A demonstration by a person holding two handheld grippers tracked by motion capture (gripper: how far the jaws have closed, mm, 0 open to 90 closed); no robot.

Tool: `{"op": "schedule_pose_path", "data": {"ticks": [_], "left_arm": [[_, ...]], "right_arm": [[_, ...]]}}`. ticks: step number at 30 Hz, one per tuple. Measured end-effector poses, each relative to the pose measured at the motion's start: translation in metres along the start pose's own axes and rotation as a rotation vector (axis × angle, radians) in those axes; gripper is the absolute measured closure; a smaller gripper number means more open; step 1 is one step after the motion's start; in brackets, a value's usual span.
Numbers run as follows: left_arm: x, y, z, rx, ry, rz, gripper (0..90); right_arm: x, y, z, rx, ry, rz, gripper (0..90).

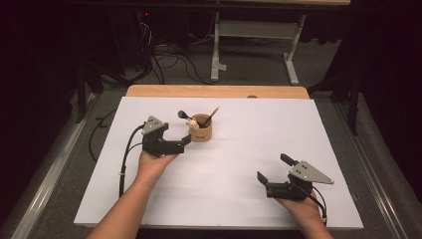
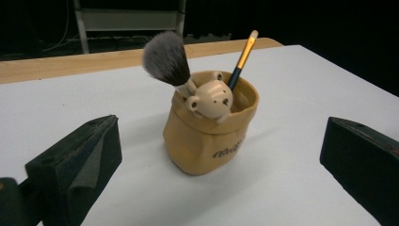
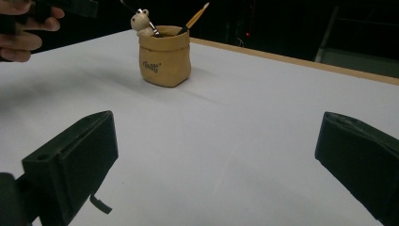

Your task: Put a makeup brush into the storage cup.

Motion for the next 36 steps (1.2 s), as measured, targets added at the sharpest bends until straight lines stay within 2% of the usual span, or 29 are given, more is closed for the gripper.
{"op": "schedule_pose_path", "data": {"ticks": [8,15,20,22,24,27,29,31,32,36], "left_arm": [[0.019,-0.014,-0.013,-0.024,-0.027,0.000,0.0],[0.036,-0.033,-0.018,-0.030,-0.034,0.016,0.0],[0.049,-0.042,-0.024,-0.028,-0.041,0.028,0.0],[0.054,-0.046,-0.027,-0.038,-0.041,0.040,0.0],[0.059,-0.051,-0.032,-0.070,-0.044,0.057,0.0],[0.065,-0.061,-0.039,-0.093,-0.070,0.057,0.0],[0.068,-0.066,-0.038,-0.099,-0.078,0.047,0.0],[0.071,-0.071,-0.037,-0.111,-0.077,0.056,0.0],[0.073,-0.072,-0.037,-0.126,-0.078,0.065,0.0],[0.076,-0.070,-0.040,-0.134,-0.105,0.050,0.0]], "right_arm": [[0.000,0.000,0.000,0.007,0.002,0.001,1.1],[0.000,0.000,0.001,-0.001,0.003,-0.003,1.0],[0.000,0.000,0.001,0.011,0.004,-0.003,1.1],[0.001,0.000,0.001,0.014,0.001,-0.009,1.1],[0.001,0.000,0.001,0.014,0.000,-0.011,1.0],[0.001,0.000,0.000,0.007,-0.004,-0.007,1.1],[0.001,0.000,0.000,0.004,-0.007,-0.006,1.1],[0.002,0.001,0.000,0.004,-0.011,-0.007,1.1],[0.002,0.002,0.000,0.005,-0.012,-0.013,1.0],[0.003,0.004,0.000,0.005,-0.019,-0.021,1.1]]}}
Point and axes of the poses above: each handheld gripper's, and its own axes: x roughly backward along the jaws, y roughly out of its top, z roughly to its left, the point moved 5 cm from there along -x, roughly forward along the jaws, and after that the axes turned 4 degrees about y, right-handed, at the moved point
